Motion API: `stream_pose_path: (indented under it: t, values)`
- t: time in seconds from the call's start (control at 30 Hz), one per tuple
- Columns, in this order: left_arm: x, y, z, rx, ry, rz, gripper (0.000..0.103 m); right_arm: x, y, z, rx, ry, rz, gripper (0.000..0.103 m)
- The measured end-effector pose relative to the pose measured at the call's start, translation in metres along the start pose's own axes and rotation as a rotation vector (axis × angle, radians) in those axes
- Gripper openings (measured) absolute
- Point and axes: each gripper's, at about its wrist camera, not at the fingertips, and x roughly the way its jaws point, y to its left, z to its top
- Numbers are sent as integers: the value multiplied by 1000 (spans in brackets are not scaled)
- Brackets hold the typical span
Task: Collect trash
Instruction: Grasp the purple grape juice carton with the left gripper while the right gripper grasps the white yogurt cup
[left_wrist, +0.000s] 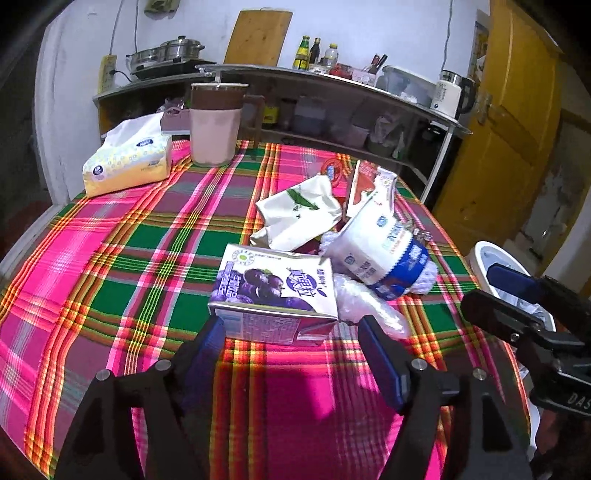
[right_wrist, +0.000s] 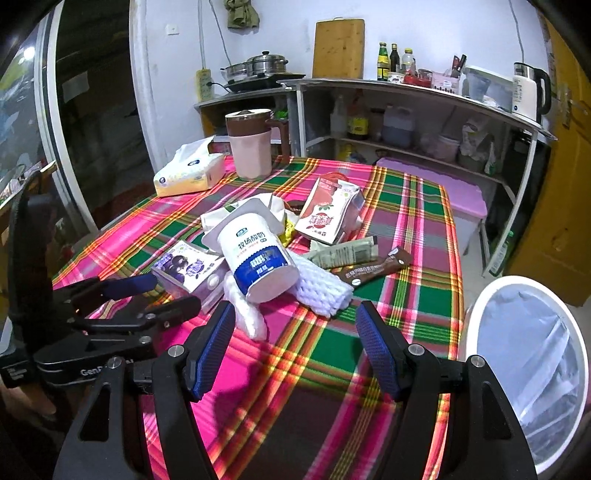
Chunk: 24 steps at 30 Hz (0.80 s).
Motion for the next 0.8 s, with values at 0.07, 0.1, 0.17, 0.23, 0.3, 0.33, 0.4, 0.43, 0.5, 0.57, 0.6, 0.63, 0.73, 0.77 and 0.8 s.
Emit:
stream_pose_path:
  t: [0.07,0.1,0.17,0.23,0.3,0.33,0.4,0.43,0.5,0.57,0.6,0.63,0.73,0.77,0.8]
  values:
    - [4,4,1,-9,5,11,74,3,0,2,-6,2,3,68]
    - [4,6,2,-14,5,12,74,4,0,4,-11,1,5,68]
    - [4,10,4,-20,-1,9,74,6,1,7,-24,1,11,68]
    - [3,13,6,-14,-10,-4,74,10,2,10,-36,2,21,68]
    - [2,15,7,0,-19,-20,74,14,4,13,-54,8,37,68]
    - [1,16,8,12,-23,-27,74,17,6,15,-67,12,45,68]
    - [2,18,9,27,-23,-42,74,22,8,18,-89,17,52,68]
    - [3,19,10,34,-22,-51,74,25,10,19,-99,19,54,68]
    - [5,21,11,44,-15,-63,75,34,12,23,-118,28,58,68]
    - [7,22,11,48,-5,-75,75,43,14,26,-132,42,59,68]
    - [9,23,12,47,2,-82,75,47,15,27,-137,47,63,68]
    - [11,23,11,45,7,-85,75,50,15,29,-143,51,65,68]
    - [15,26,13,35,16,-87,75,60,17,32,-160,68,62,68]
    - [16,27,14,33,16,-87,75,63,17,32,-161,78,61,68]
    - [17,28,16,32,18,-87,75,64,17,33,-156,85,64,68]
